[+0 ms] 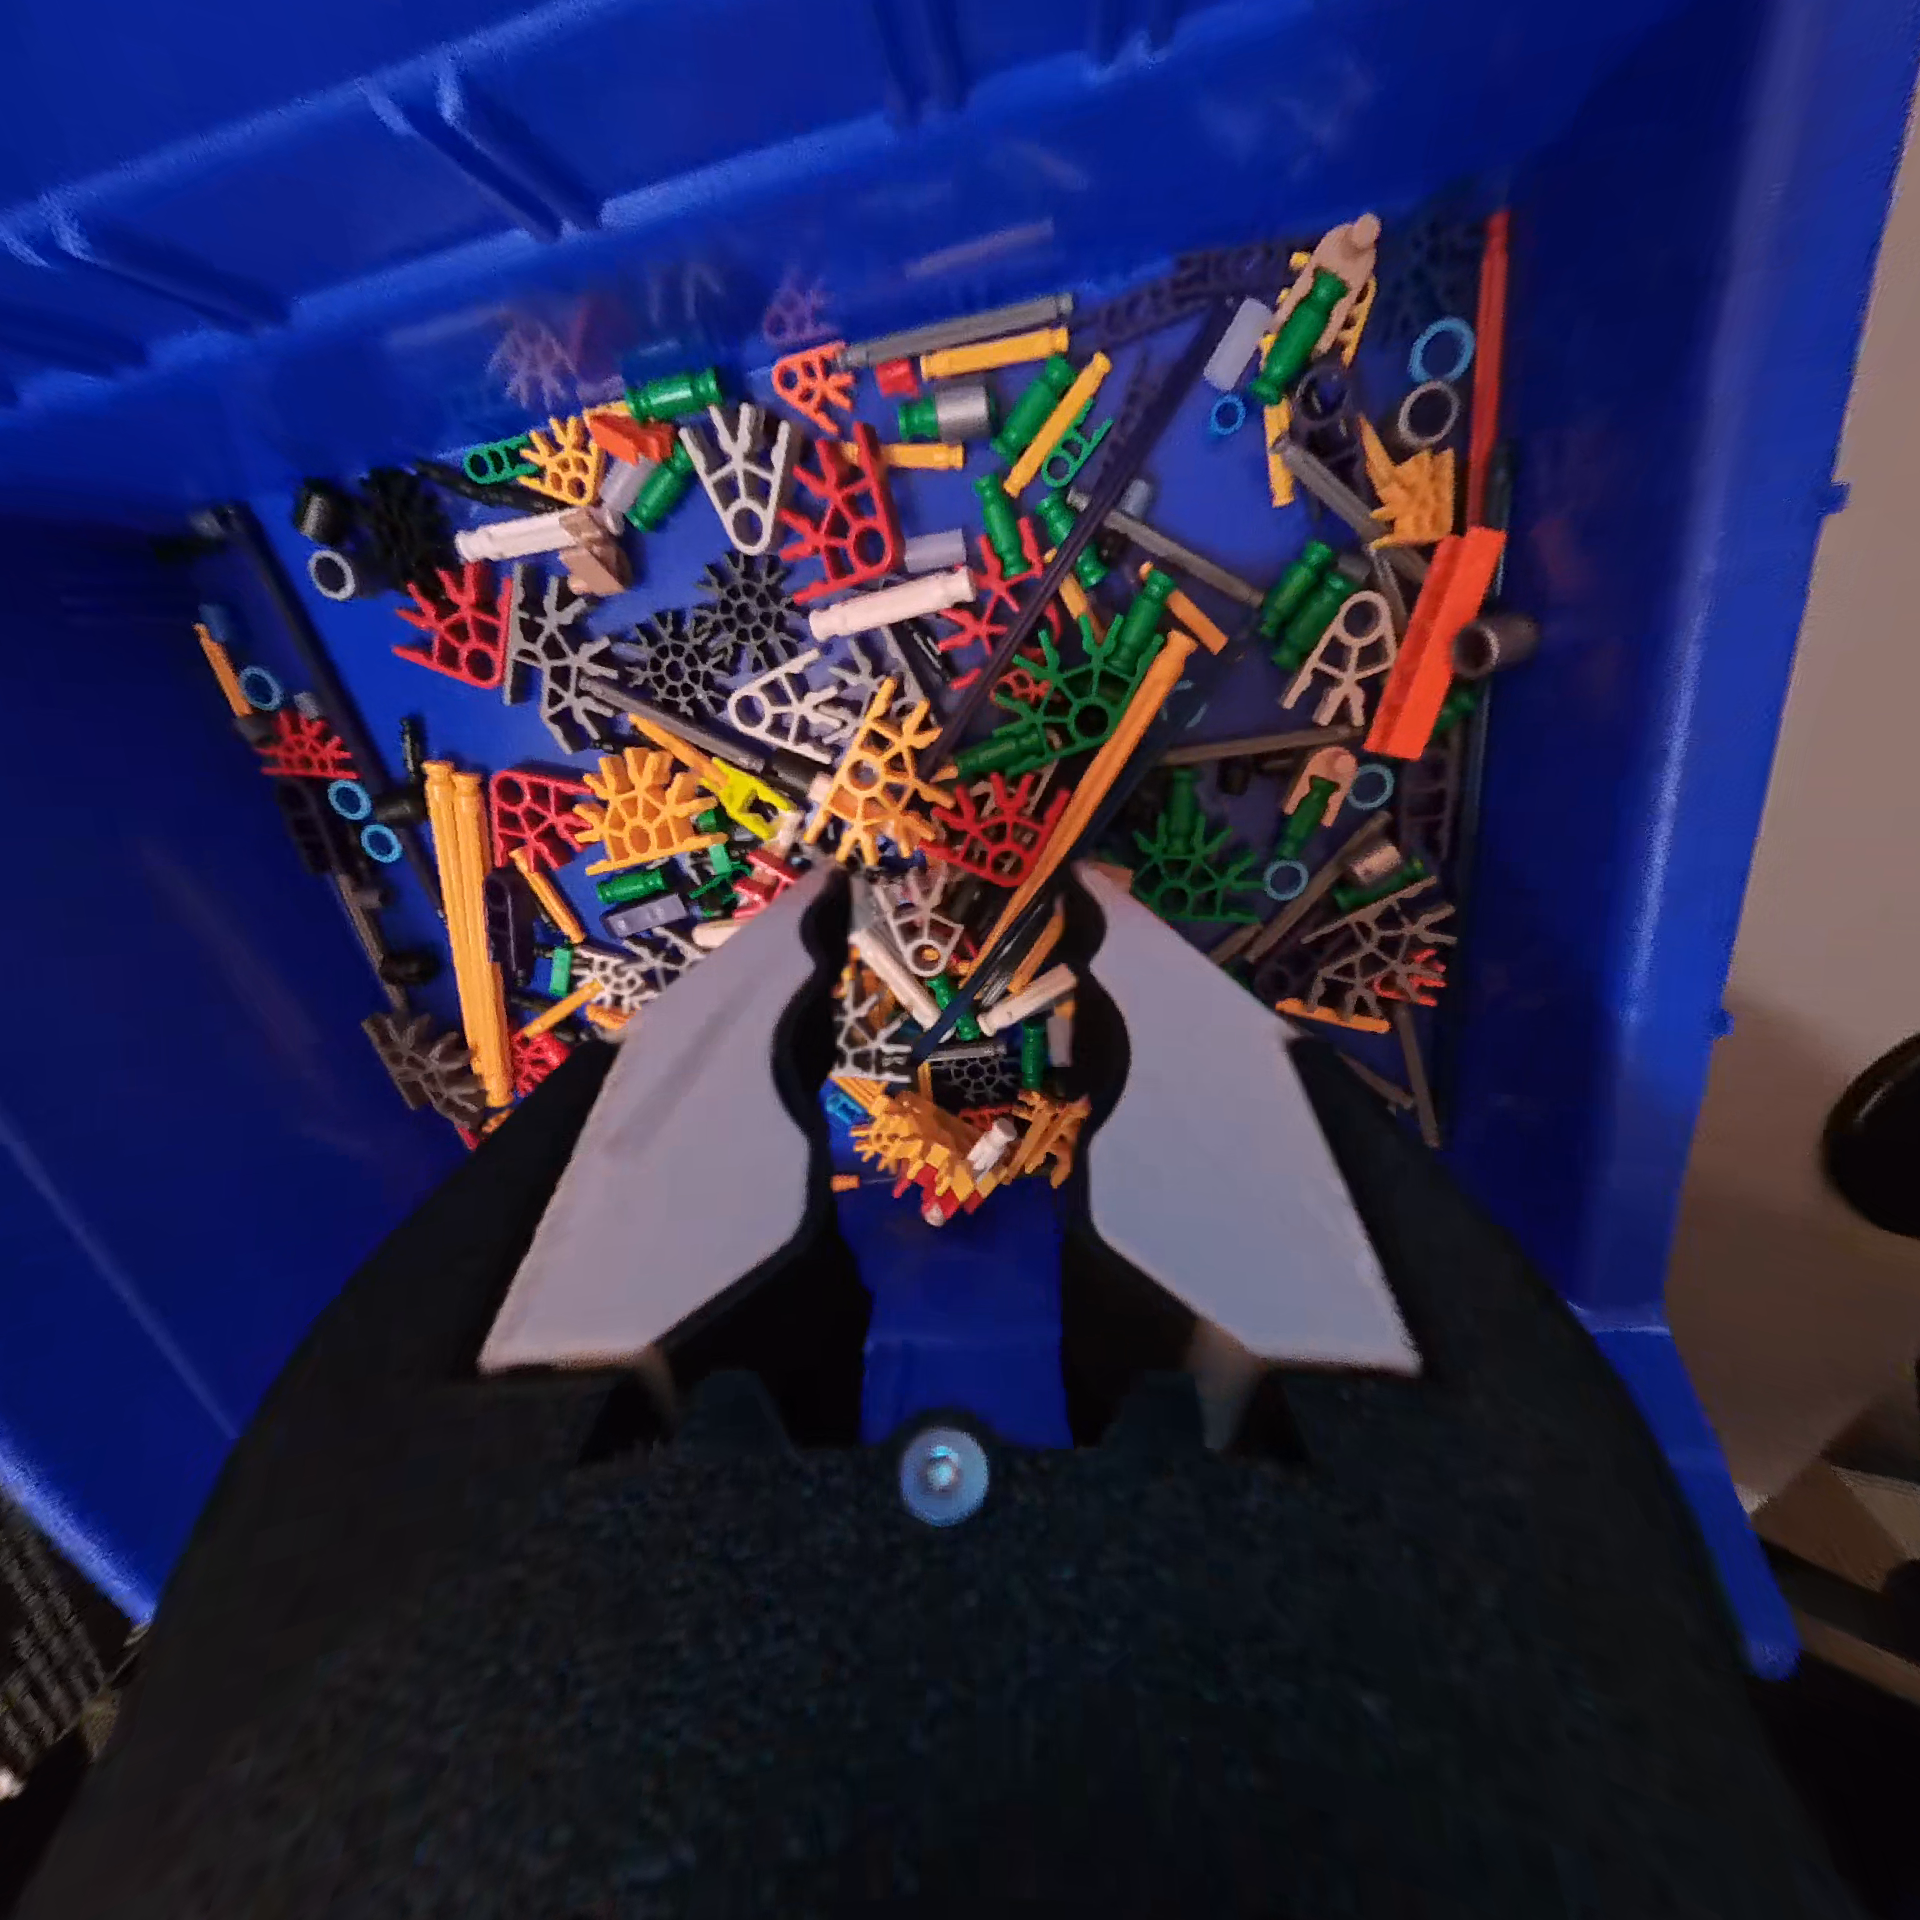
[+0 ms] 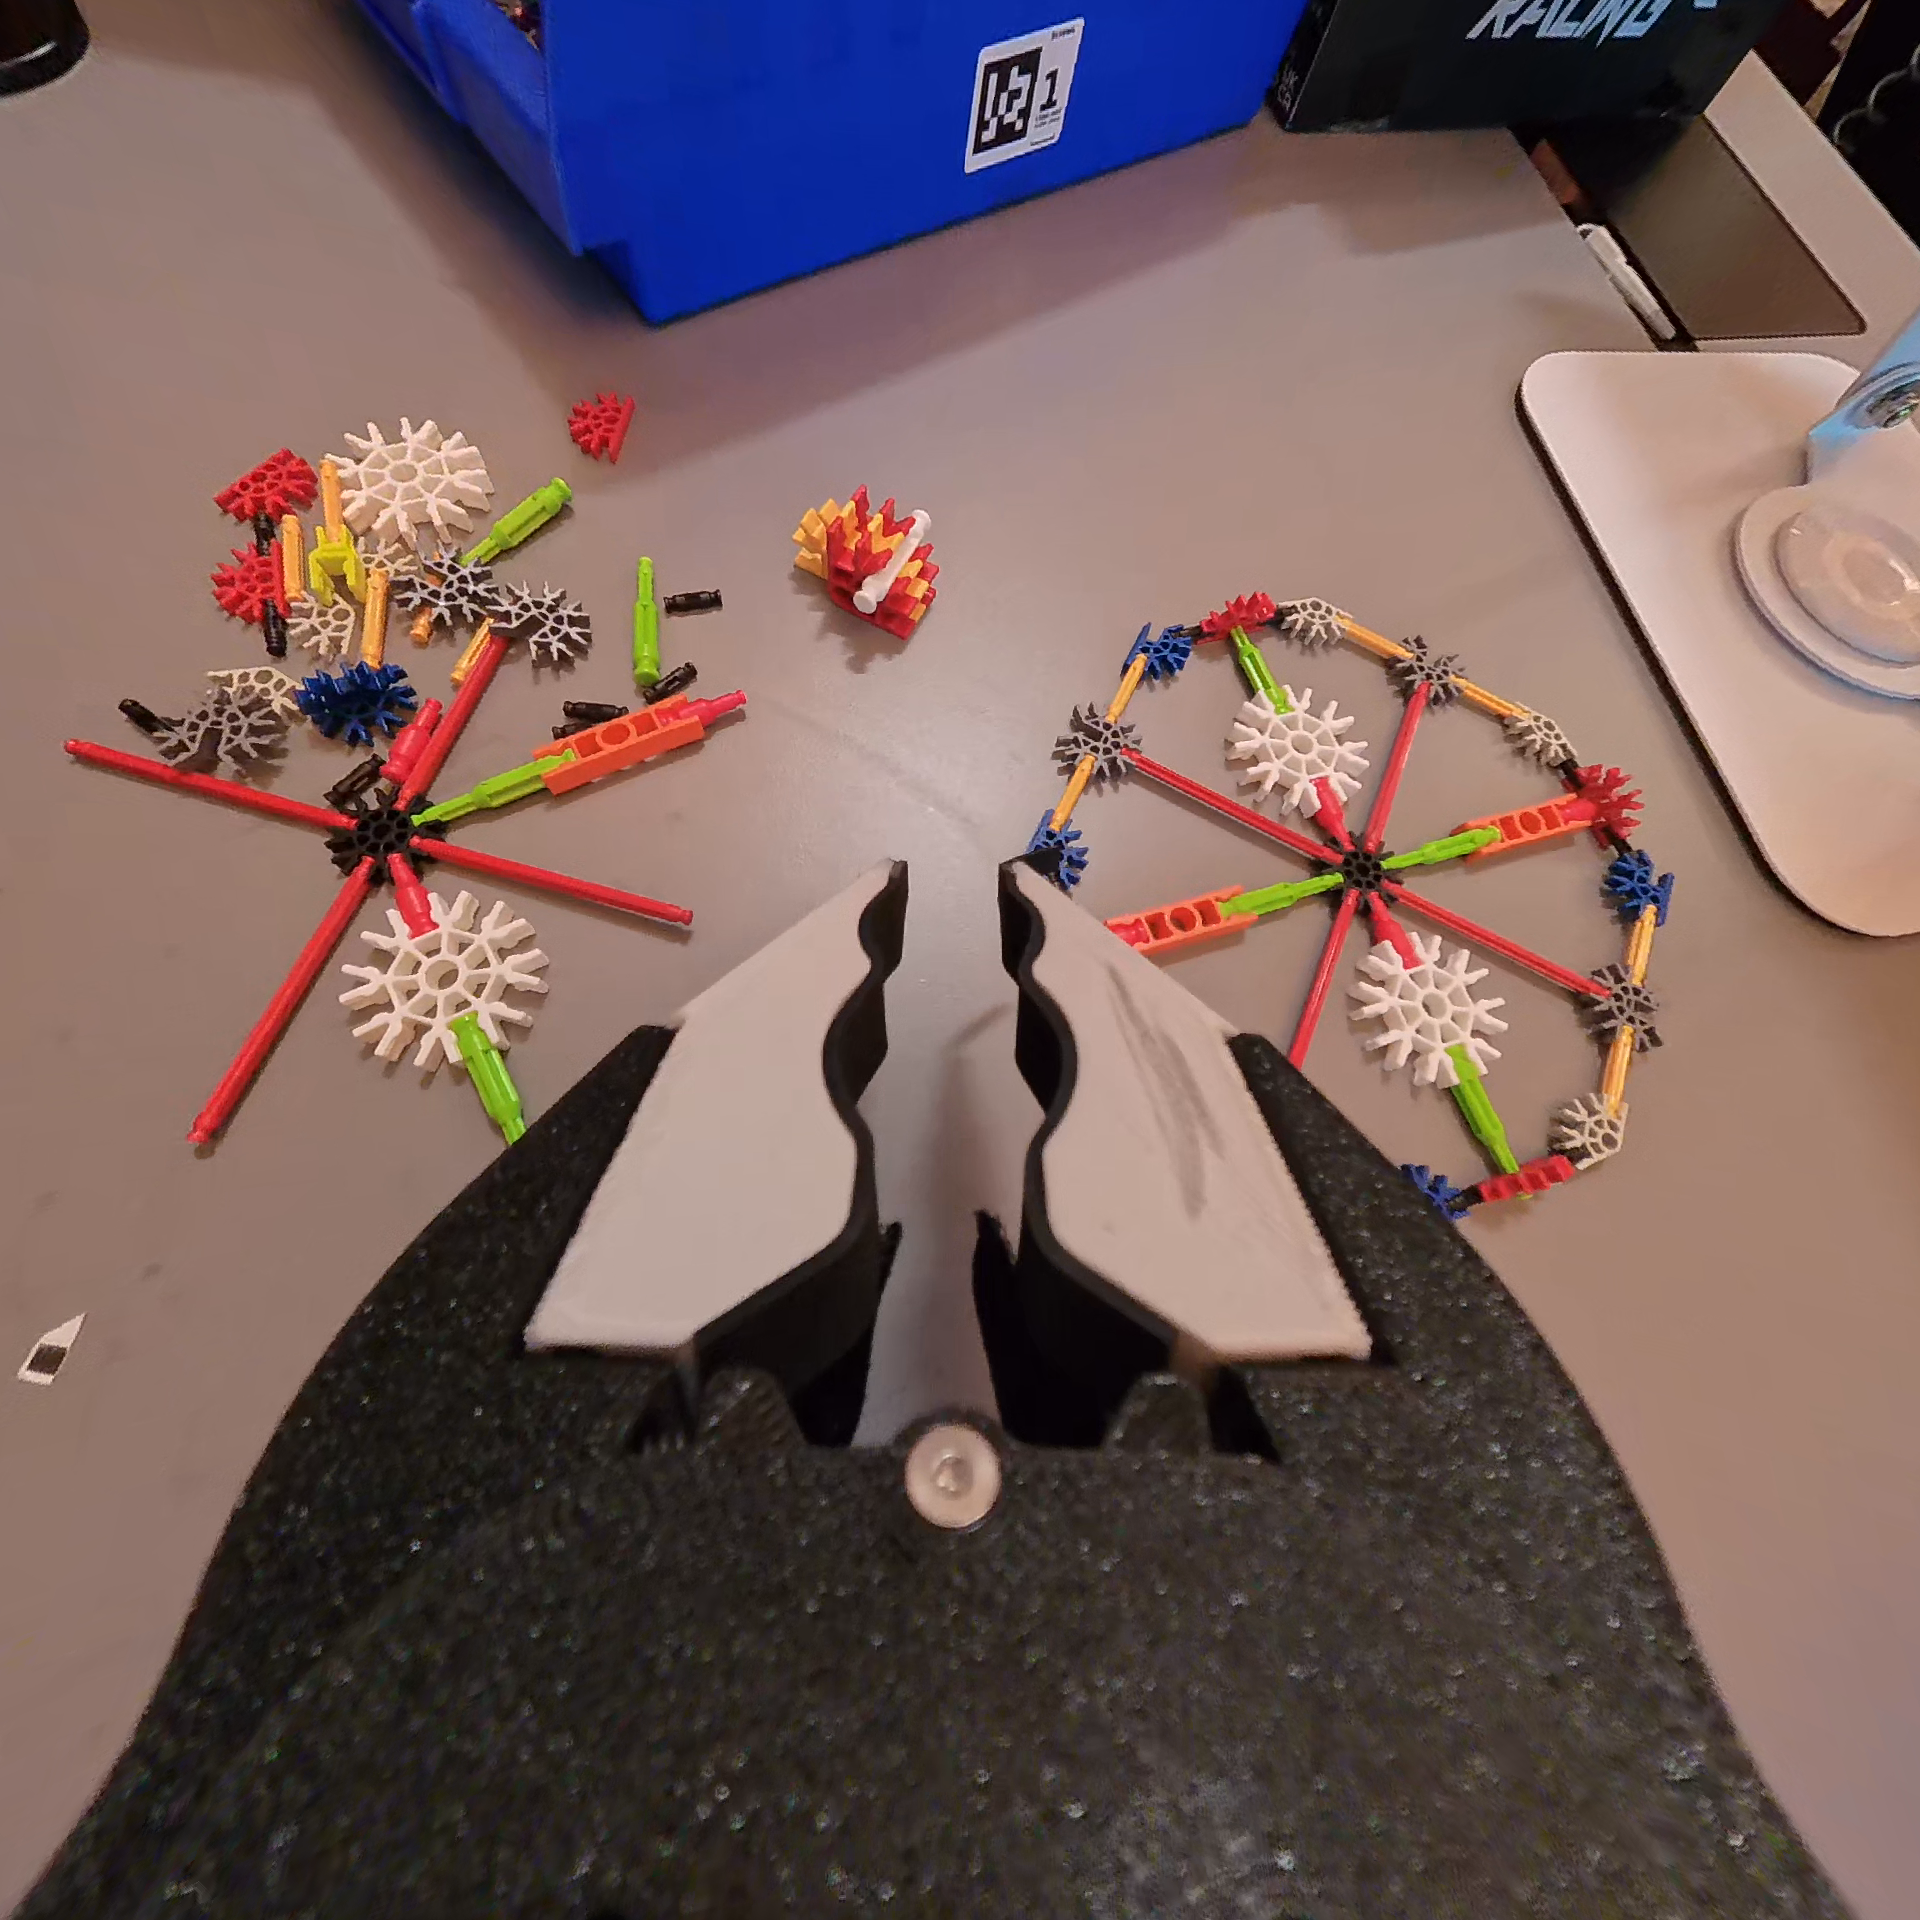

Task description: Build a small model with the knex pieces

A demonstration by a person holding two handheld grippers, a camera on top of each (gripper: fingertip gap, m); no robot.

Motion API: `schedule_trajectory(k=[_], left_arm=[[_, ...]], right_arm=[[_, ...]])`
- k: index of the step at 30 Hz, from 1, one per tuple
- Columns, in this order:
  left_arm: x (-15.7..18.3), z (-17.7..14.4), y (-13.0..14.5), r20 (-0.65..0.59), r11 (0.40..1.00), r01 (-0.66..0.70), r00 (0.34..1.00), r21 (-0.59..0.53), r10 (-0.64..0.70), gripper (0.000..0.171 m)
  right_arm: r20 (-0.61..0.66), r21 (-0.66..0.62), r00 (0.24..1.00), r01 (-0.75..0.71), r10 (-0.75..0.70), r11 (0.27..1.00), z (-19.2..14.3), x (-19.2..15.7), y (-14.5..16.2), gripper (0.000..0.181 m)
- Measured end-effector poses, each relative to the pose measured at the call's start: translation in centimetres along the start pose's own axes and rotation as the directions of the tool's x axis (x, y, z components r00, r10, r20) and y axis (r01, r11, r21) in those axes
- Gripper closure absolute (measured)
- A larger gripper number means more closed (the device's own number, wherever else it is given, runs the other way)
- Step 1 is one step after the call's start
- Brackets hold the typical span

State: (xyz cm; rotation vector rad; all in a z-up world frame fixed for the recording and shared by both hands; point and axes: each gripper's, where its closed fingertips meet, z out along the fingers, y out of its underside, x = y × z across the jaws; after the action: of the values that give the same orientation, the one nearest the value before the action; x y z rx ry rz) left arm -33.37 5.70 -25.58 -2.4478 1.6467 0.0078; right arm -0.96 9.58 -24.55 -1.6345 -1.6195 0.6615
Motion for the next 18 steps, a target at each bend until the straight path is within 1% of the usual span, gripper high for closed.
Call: schedule_trajectory(k=[1, 2, 3, 4, 5, 9, 10, 11, 12, 13, 15, 16, 17, 18], left_arm=[[0.4, 0.2, 0.0, -0.022, 1.000, -0.009, 1.000, -0.005, 0.009, 0.124], [0.7, 0.4, 0.0, -0.031, 1.000, -0.023, 0.999, -0.009, 0.023, 0.122], [0.7, 0.5, -0.1, -0.026, 1.000, -0.025, 0.999, -0.015, 0.025, 0.115], [0.9, 0.5, -0.2, -0.030, 0.999, -0.026, 0.999, -0.019, 0.026, 0.103], [1.2, 0.7, -0.3, -0.038, 0.999, -0.036, 0.999, -0.021, 0.035, 0.097], [1.2, 2.1, 0.0, -0.038, 0.993, -0.072, 0.997, -0.092, 0.069, 0.090], [1.3, 2.3, -0.3, -0.046, 0.994, -0.073, 0.997, -0.084, 0.070, 0.085], [1.4, 2.4, -0.5, -0.061, 0.994, -0.080, 0.995, -0.080, 0.075, 0.087], [1.6, 2.4, -0.6, -0.081, 0.994, -0.080, 0.994, -0.077, 0.074, 0.092], [1.7, 2.4, -0.7, -0.098, 0.995, -0.077, 0.993, -0.069, 0.070, 0.103], [1.9, 2.3, -0.8, -0.108, 0.995, -0.090, 0.991, -0.048, 0.084, 0.107], [1.9, 2.2, -0.8, -0.113, 0.995, -0.086, 0.990, -0.042, 0.081, 0.112], [1.3, 2.1, -0.9, -0.087, 0.997, -0.074, 0.994, -0.029, 0.071, 0.146], [0.5, 2.0, -0.7, -0.050, 0.997, -0.070, 0.996, -0.030, 0.069, 0.157]], right_arm=[[0.000, 0.000, 1.000, 0.001, -0.001, 1.000, 0.0, 0.0, 0.0, 0.164], [-0.001, 0.000, 1.000, 0.001, -0.001, 1.000, 0.0, 0.0, 0.0, 0.164], [-0.002, 0.000, 1.000, 0.001, -0.001, 1.000, -0.1, 0.0, 0.0, 0.164], [-0.002, 0.001, 1.000, 0.001, -0.001, 1.000, -0.1, 0.0, 0.0, 0.164], [-0.002, 0.001, 1.000, 0.002, -0.002, 1.000, -0.1, 0.0, -0.1, 0.164], [0.000, -0.002, 1.000, 0.007, -0.007, 1.000, 0.0, -0.1, -0.1, 0.164], [0.000, -0.003, 1.000, 0.008, -0.008, 1.000, 0.0, -0.1, -0.1, 0.164], [-0.002, -0.004, 1.000, 0.009, -0.009, 1.000, -0.1, -0.1, -0.1, 0.164], [-0.003, -0.003, 1.000, 0.009, -0.009, 1.000, -0.1, -0.1, -0.1, 0.164], [-0.004, -0.001, 1.000, 0.009, -0.009, 1.000, -0.2, 0.0, -0.1, 0.164], [-0.006, 0.001, 1.000, 0.009, -0.009, 1.000, -0.2, 0.0, -0.2, 0.164], [-0.007, 0.000, 1.000, 0.011, -0.011, 1.000, -0.2, 0.0, -0.2, 0.164], [-0.006, -0.001, 1.000, 0.013, -0.013, 1.000, -0.2, 0.0, -0.2, 0.164], [-0.006, -0.002, 1.000, 0.014, -0.014, 1.000, -0.2, -0.1, -0.2, 0.164]])
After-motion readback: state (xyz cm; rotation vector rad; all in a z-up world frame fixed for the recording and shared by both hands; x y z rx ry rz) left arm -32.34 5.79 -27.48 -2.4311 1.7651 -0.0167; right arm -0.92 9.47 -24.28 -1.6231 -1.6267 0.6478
